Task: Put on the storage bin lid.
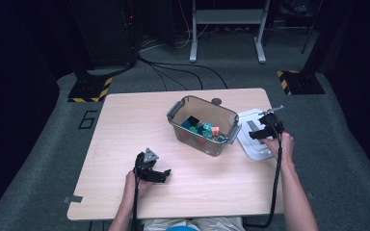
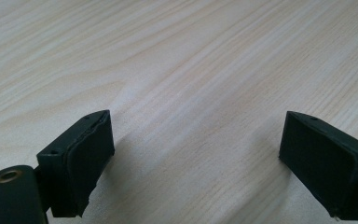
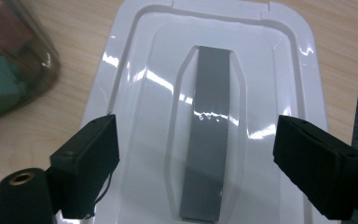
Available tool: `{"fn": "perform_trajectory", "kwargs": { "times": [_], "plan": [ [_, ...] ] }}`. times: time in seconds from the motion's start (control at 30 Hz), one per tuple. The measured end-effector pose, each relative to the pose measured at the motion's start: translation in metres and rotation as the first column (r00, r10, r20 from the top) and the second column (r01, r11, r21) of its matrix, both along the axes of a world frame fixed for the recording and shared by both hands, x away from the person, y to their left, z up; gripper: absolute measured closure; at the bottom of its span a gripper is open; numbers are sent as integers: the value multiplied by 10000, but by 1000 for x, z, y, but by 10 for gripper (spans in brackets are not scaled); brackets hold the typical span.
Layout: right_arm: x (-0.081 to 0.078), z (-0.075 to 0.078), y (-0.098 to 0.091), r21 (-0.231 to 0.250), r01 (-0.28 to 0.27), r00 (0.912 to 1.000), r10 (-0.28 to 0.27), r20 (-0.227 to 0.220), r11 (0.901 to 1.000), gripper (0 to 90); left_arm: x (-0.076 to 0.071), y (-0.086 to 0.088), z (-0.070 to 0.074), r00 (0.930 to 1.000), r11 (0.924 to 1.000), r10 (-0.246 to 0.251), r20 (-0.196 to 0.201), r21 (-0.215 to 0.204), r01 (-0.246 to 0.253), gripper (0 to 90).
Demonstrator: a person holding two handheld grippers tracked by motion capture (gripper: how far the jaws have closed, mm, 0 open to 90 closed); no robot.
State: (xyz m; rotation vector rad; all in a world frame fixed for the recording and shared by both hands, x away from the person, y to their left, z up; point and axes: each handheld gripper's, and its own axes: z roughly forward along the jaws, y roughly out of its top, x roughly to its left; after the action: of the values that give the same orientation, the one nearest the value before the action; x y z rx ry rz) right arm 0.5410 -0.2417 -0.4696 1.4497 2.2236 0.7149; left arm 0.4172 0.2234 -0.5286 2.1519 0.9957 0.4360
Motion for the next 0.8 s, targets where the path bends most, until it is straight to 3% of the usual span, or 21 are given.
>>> {"fn": "perform_trajectory", "kwargs": {
  "times": [0.23,0.57,0.8],
  "plan": [
    [8,-12,-4,-6,388,9992,-388,-10,9992,292,0,0,0,10000,10000,0,-1,-1,0,97],
    [15,-23,-2,-273,467,9989,-469,-43,9985,472,0,0,0,10000,10000,2,0,-4,-2,97],
    [14,-24,-2,23,459,9989,-459,9,9989,642,0,0,0,10000,10000,5,4,-9,-5,97]
  ]
}}
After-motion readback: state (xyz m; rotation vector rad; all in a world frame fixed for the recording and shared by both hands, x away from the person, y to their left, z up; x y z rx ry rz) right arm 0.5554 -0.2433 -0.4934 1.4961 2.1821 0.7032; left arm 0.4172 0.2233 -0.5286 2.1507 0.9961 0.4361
